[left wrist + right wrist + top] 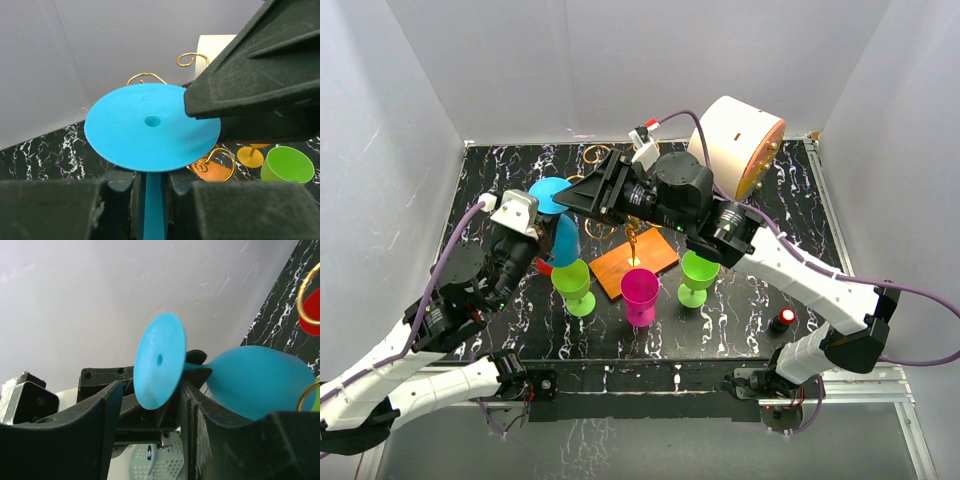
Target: Place the wine glass upside down on the wine glass rack
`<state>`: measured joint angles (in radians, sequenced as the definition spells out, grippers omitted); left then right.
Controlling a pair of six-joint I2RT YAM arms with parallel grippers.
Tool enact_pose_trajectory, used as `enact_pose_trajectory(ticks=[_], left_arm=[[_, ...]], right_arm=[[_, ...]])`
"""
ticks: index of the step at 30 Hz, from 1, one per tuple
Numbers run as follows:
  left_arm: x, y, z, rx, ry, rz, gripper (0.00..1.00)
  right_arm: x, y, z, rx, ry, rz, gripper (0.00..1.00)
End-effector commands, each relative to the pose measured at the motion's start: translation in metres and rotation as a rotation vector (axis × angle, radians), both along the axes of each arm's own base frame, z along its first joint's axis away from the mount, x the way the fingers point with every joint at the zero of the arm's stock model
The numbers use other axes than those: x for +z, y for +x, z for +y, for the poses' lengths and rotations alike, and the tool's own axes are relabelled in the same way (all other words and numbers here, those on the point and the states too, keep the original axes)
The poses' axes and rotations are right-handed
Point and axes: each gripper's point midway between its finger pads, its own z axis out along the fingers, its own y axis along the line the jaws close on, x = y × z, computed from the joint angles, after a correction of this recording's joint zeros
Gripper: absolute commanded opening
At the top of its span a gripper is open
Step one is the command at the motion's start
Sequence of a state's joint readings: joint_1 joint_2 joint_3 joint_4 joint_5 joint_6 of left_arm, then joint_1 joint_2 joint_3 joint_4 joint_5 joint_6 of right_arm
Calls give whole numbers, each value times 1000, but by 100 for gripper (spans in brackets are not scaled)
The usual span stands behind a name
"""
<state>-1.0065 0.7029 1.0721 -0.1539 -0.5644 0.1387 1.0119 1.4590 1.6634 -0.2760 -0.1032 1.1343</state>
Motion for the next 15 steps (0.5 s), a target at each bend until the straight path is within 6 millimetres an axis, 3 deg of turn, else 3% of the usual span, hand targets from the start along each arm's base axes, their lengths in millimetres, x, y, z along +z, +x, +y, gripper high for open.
enact_pose_trajectory(ticks=[1,4,8,15], left_arm=[[17,-6,6,-12,-59,-58,0],[19,-8,5,-28,-73,-69,0],[20,-8,3,-37,-85,-74,0],[21,-9,5,-30,-105,-61,0]], right_arm=[[34,5,-17,-85,123,7,43],[26,14,-16,-129,98,71,41],[29,18,-8,-128,97,96,40],[38,7,8,-25,166,116,29]])
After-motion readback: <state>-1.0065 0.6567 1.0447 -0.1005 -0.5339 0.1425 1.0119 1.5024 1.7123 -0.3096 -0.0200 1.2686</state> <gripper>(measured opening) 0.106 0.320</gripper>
